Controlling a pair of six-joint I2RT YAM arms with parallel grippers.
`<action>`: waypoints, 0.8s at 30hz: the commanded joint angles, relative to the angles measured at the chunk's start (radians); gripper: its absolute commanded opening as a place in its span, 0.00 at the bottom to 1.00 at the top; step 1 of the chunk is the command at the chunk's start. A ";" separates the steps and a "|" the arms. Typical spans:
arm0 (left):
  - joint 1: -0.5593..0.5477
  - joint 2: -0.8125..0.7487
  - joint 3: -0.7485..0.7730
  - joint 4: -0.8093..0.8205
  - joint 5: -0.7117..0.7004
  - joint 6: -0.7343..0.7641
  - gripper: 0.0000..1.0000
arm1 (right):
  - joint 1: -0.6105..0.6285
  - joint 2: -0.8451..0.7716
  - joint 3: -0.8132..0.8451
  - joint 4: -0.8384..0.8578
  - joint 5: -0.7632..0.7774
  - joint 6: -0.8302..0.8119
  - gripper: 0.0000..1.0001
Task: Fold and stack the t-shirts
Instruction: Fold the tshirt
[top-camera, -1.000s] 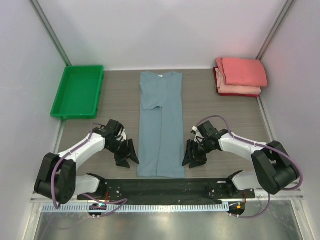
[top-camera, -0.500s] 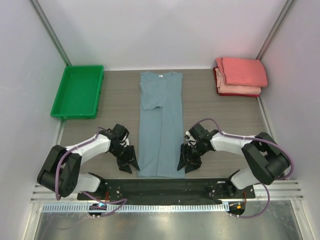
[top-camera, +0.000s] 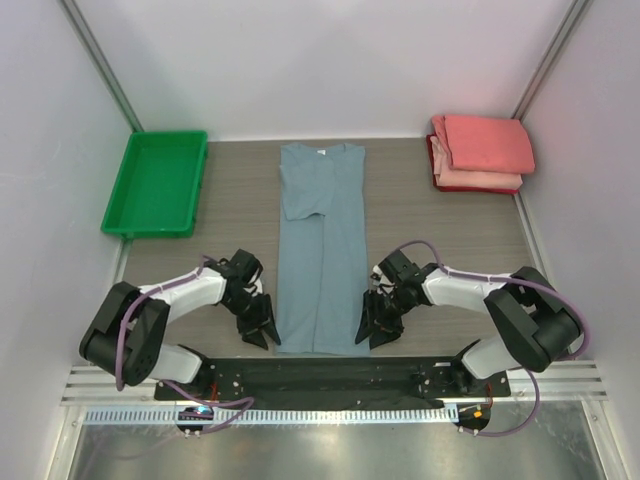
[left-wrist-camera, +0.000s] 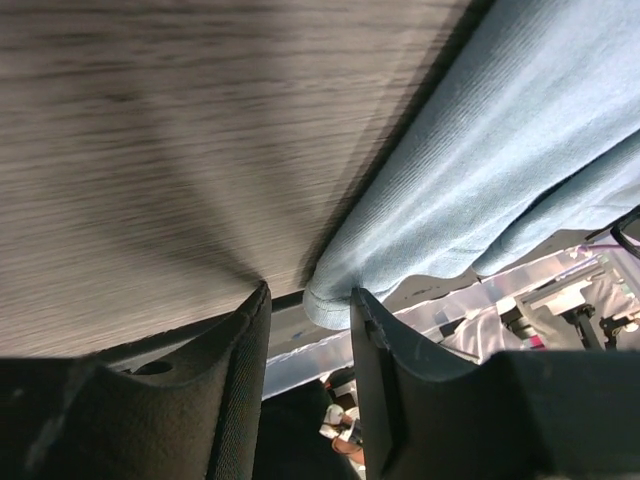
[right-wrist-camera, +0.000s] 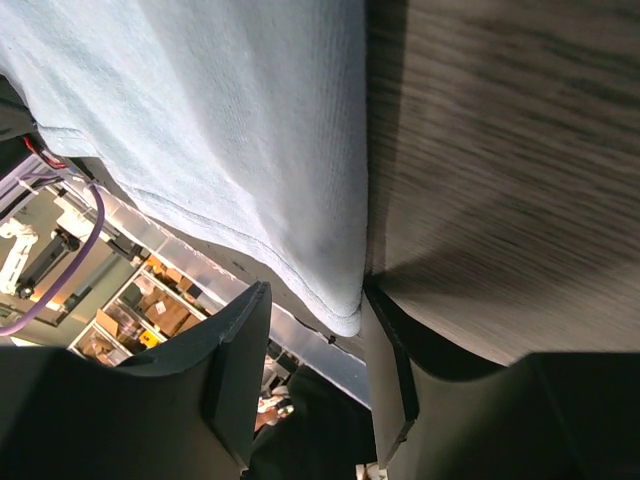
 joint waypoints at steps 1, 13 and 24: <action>-0.013 0.020 0.010 0.046 -0.008 0.000 0.39 | 0.010 -0.007 -0.032 0.008 0.047 0.008 0.48; -0.018 0.029 0.013 0.101 0.019 0.006 0.05 | 0.009 -0.010 -0.049 0.071 0.024 0.022 0.38; 0.059 -0.052 0.126 0.061 0.021 0.108 0.00 | -0.057 -0.082 0.038 0.027 0.012 -0.058 0.02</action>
